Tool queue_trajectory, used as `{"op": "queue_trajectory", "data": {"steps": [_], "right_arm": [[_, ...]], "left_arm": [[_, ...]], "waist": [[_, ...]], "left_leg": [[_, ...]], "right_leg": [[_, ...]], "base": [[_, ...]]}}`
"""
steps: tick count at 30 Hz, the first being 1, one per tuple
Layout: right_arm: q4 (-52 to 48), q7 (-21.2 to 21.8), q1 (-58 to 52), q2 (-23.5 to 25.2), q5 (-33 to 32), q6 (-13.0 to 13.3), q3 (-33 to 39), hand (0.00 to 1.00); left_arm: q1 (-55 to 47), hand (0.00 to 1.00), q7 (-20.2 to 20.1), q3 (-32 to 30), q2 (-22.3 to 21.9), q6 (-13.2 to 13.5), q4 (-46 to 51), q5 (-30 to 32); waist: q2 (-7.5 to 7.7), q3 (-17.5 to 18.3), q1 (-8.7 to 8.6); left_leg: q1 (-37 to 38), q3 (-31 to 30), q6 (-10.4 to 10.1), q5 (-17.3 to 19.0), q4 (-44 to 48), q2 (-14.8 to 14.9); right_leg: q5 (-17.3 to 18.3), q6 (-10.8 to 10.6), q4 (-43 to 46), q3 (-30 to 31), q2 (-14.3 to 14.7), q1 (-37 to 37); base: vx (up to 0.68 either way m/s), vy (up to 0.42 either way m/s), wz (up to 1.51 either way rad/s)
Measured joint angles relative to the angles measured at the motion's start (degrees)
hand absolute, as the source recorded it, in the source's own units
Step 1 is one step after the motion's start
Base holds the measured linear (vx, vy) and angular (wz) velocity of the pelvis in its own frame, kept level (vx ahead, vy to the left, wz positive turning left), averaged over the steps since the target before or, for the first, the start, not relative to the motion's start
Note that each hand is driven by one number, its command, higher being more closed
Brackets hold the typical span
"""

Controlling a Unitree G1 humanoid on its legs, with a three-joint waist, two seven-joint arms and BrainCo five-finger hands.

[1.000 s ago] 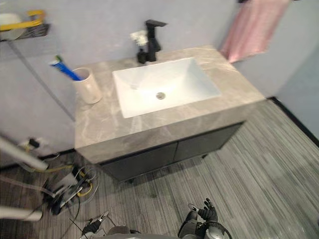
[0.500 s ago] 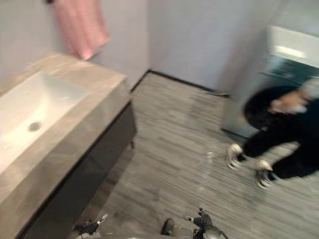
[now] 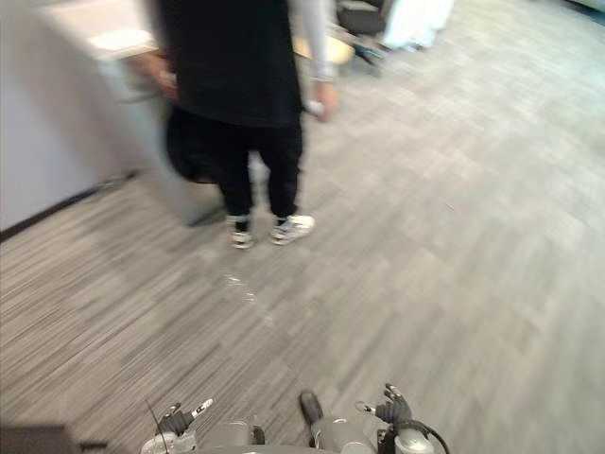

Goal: Organize washtable

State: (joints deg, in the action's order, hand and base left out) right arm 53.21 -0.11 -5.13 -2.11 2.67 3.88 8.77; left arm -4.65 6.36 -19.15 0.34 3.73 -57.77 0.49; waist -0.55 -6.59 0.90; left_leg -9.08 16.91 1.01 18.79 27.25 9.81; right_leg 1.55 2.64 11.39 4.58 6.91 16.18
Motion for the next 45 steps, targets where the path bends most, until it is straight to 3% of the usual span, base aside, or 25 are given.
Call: {"op": "queue_trajectory", "data": {"steps": [1, 2, 3, 5, 6, 7, 9, 12, 13, 14, 15, 16, 17, 18, 19, 21, 22, 24, 27, 29, 35, 39, 43, 45], "right_arm": [[-0.7, 0.2, -0.8, 0.8, -0.2, 0.1, 1.0, 0.0], [-0.7, 0.2, -1.1, 1.0, -0.6, 0.4, 1.7, 0.0], [-0.7, 0.0, -1.9, 1.4, -1.1, 0.9, 3.0, 0.0], [0.0, 0.2, -2.1, 1.9, -1.1, 1.2, 4.6, 0.0], [0.3, 0.3, -2.0, 2.1, -1.7, 1.3, 5.1, 0.0], [1.1, 0.3, -1.8, 2.4, -2.8, 1.3, 6.9, 0.0], [1.6, 0.3, -1.6, 3.1, -4.9, 1.4, 10.5, 0.0], [1.9, 0.0, -1.7, 3.2, -5.7, 1.3, 13.4, 0.0], [1.8, -0.3, -1.7, 2.9, -6.0, 1.2, 13.4, 0.0], [1.7, -0.7, -2.0, 3.1, -6.0, 1.1, 13.2, 0.0], [1.7, -0.8, -2.2, 3.0, -6.0, 1.0, 13.1, 0.0], [1.9, -0.9, -2.4, 2.8, -6.1, 0.9, 12.9, 0.0], [1.9, -0.9, -2.2, 3.0, -6.2, 1.0, 12.9, 0.0], [2.3, -1.0, -2.0, 3.1, -6.2, 0.9, 13.2, 0.0], [2.5, -1.0, -1.9, 3.1, -6.2, 0.9, 13.2, 0.0], [3.6, -1.0, -1.4, 2.5, -6.6, 1.0, 13.2, 0.0], [3.9, -1.1, -1.2, 2.3, -6.6, 0.9, 13.1, 0.0], [5.1, -1.2, -1.7, 4.1, -6.7, 0.8, 12.7, 0.0], [6.2, -1.2, -1.7, 4.0, -6.8, 0.8, 11.0, 0.0], [6.4, -1.1, -1.6, 3.9, -6.7, 0.8, 10.3, 0.0], [7.2, -1.1, -1.6, 3.5, -6.7, 1.0, 8.0, 0.0], [7.3, -0.9, -1.6, 2.9, -6.7, 1.0, 6.3, 0.0], [7.3, -0.9, -1.5, 2.8, -6.7, 1.0, 5.9, 0.0], [7.3, -0.9, -1.3, 2.9, -6.7, 1.0, 6.1, 0.0]], "left_arm": [[0.1, 0.0, -0.1, 1.7, 0.2, 0.0, -0.2, 0.1], [0.0, 0.0, -0.1, 2.8, 0.2, -0.1, -0.3, 0.1], [-0.1, 0.0, -0.2, 3.5, 0.0, -0.1, -0.3, 0.1], [0.0, 0.0, -0.1, 3.3, 0.3, -0.1, -0.3, 0.0], [0.0, 0.0, -0.1, 3.2, 0.6, -0.1, -0.5, 0.0], [0.1, 0.0, -0.1, 3.2, 0.8, -0.1, -1.4, -0.4], [-0.1, 0.0, -0.1, 1.2, 0.3, -0.5, -2.9, -1.4], [-0.6, 0.0, 0.0, -4.5, -1.4, -0.6, -2.9, -3.1], [-1.0, 0.0, 0.1, -6.6, -2.2, -0.6, -2.2, -3.8], [-1.4, 0.0, 0.2, -7.7, -2.5, -0.6, -1.5, -5.2], [-1.8, 0.0, 0.2, -7.8, -2.4, -0.6, -0.9, -5.6], [-2.2, 0.0, 0.2, -7.7, -2.5, -0.2, 0.4, -6.5], [-2.3, 0.0, 0.2, -7.8, -2.6, 0.1, 0.7, -6.7], [-2.3, 0.0, 0.3, -7.7, -2.7, 0.3, 1.3, -6.8], [-2.3, 0.0, 0.4, -7.4, -2.7, 0.5, 1.5, -7.1], [-2.9, 0.0, 1.4, -5.9, -3.9, 1.1, 1.4, -7.1], [-2.9, 0.0, 1.4, -5.6, -3.9, 1.1, 1.3, -7.1], [-3.1, 0.0, 1.5, -4.5, -2.3, 1.6, 1.0, -7.0], [-2.7, 0.0, 1.4, -0.6, -0.4, 1.6, -0.3, -6.3], [-2.7, 0.0, 1.4, 1.4, 0.2, 1.7, -0.9, -6.2], [-2.6, 0.0, 1.2, 4.2, 1.1, 1.7, -1.7, -4.3], [-2.0, 0.0, 1.1, 6.0, 1.6, 1.7, -2.8, -4.3], [-1.8, 0.0, 1.0, 5.9, 1.6, 1.6, -2.8, -4.3], [-1.8, 0.0, 1.0, 4.9, 1.7, 1.5, -2.7, -4.3]], "waist": [[0.23, 0.0, 0.06], [0.32, 0.0, -0.29], [0.37, 0.0, -0.34], [0.44, 0.1, -1.08], [0.54, 0.2, -1.51], [0.71, 0.3, -1.72], [0.66, 0.2, -2.01], [-0.26, -0.2, -1.98], [-1.28, -0.4, -1.78], [-1.59, -0.5, -1.2], [-1.29, -0.5, -0.59], [-1.33, -0.4, 0.31], [-1.19, -0.4, 0.15], [-0.77, -0.5, 0.09], [-0.56, -0.5, 0.12], [-1.51, 0.6, 0.03], [-1.52, 1.1, -0.03], [1.93, 2.3, -0.08], [3.45, 3.4, -0.15], [3.55, 3.6, -0.06], [3.88, 4.2, -0.16], [4.02, 4.3, -0.23], [4.1, 4.4, -0.17], [3.91, 4.2, -0.52]], "left_leg": [[2.9, 5.6, 0.0, 0.0, -1.9, 0.0], [4.7, 8.5, 0.0, 0.0, -3.1, -0.4], [8.6, 14.3, 0.0, 0.0, -5.4, -1.1], [11.0, 19.3, 0.1, 0.0, -7.2, -1.4], [11.3, 20.8, 0.0, 0.0, -7.8, -1.6], [12.2, 23.4, 0.0, 0.0, -8.8, -2.0], [13.6, 25.9, -0.6, -0.4, -8.0, -1.6], [13.8, 27.8, -1.3, -0.8, 5.3, 3.6], [12.2, 26.3, 1.6, -3.1, 16.4, 8.4], [8.0, 21.5, 7.3, -9.4, 27.1, 11.5], [5.7, 18.6, 8.1, -12.2, 31.1, 12.0], [2.0, 12.1, 4.7, -8.2, 33.8, 11.4], [-0.4, 7.8, 2.6, -6.1, 32.5, 10.5], [-1.4, 3.5, 0.2, -4.7, 26.3, 9.0], [-1.3, 2.1, -0.6, -4.2, 21.9, 8.4], [2.7, -1.2, -4.7, -5.6, -1.5, 5.6], [4.3, -0.8, -4.7, -5.3, -5.3, 4.3], [7.0, 0.3, -3.4, -9.1, -13.3, -1.2], [9.0, -1.2, -1.7, -11.6, -19.2, -5.5], [10.4, -1.7, -0.9, -13.1, -22.4, -7.2], [12.2, -2.2, -0.1, -15.5, -27.3, -9.4], [13.9, -4.2, 0.0, -19.1, -32.7, -10.3], [13.4, -5.1, -0.2, -19.1, -33.0, -10.3], [10.5, -5.7, -1.1, -16.6, -29.4, -9.4]], "right_leg": [[0.4, 0.1, 1.7, -14.1, -4.5, -0.3], [0.9, 0.6, 2.9, -21.5, -7.2, -1.3], [2.9, 2.0, 4.9, -33.0, -11.3, -4.4], [3.1, 1.9, 4.4, -38.0, -12.1, -7.8], [3.0, 1.4, 2.9, -38.0, -11.9, -9.1], [2.3, -0.9, -0.4, -35.7, -10.7, -9.6], [1.0, -0.7, -2.7, -31.6, -9.1, -10.5], [0.9, -0.6, -4.0, -25.6, -6.7, -13.2], [1.1, -0.3, -4.7, -22.9, -5.1, -15.1], [1.7, 0.1, -4.3, -19.5, -4.4, -16.2], [2.0, 0.4, -3.8, -17.8, -4.4, -16.3], [2.6, 0.2, -2.6, -14.6, -4.6, -16.1], [2.6, 0.1, -2.4, -12.8, -4.8, -15.9], [2.2, -0.6, -2.5, -10.8, -5.5, -16.1], [2.2, -1.0, -2.5, -10.0, -6.0, -16.2], [2.0, -3.9, -3.8, -8.0, -6.8, -16.3], [1.6, -4.4, -4.4, -7.6, -7.1, -16.4], [0.4, -6.2, -7.0, -7.6, -11.4, -16.2], [0.0, -7.1, -8.9, -9.3, -14.4, -17.5], [-0.1, -7.2, -9.4, -9.4, -15.5, -18.0], [-0.2, -7.8, -9.5, -9.9, -16.7, -18.0], [0.4, -9.2, -9.5, -11.8, -17.1, -17.8], [1.0, -9.2, -9.5, -12.5, -17.1, -17.7], [2.7, -8.5, -8.0, -12.4, -16.8, -16.3]], "base": [[0.01, 0.239, -2.4], [0.03, 0.223, -2.75], [0.02, 0.123, -1.93], [0.03, 0.015, -1.74], [0.06, -0.07, -1.56], [0.06, -0.087, -1.2], [0.11, -0.124, -1.25], [0.1, -0.073, -1.18], [0.11, -0.048, -1.36], [0.12, -0.005, -1.4], [0.16, 0.096, -1.48], [0.16, 0.114, -1.26], [0.2, 0.142, -1.3], [0.17, 0.152, -0.85], [0.18, 0.203, -0.74], [0.1, 0.238, -0.48], [0.1, 0.231, -0.16], [0.11, 0.194, 0.14], [0.07, 0.163, 0.37], [0.04, 0.127, 0.25], [0.0, 0.079, 0.06], [-0.05, -0.007, 0.23], [-0.07, -0.026, 0.14], [-0.01, -0.049, 0.21]]}}
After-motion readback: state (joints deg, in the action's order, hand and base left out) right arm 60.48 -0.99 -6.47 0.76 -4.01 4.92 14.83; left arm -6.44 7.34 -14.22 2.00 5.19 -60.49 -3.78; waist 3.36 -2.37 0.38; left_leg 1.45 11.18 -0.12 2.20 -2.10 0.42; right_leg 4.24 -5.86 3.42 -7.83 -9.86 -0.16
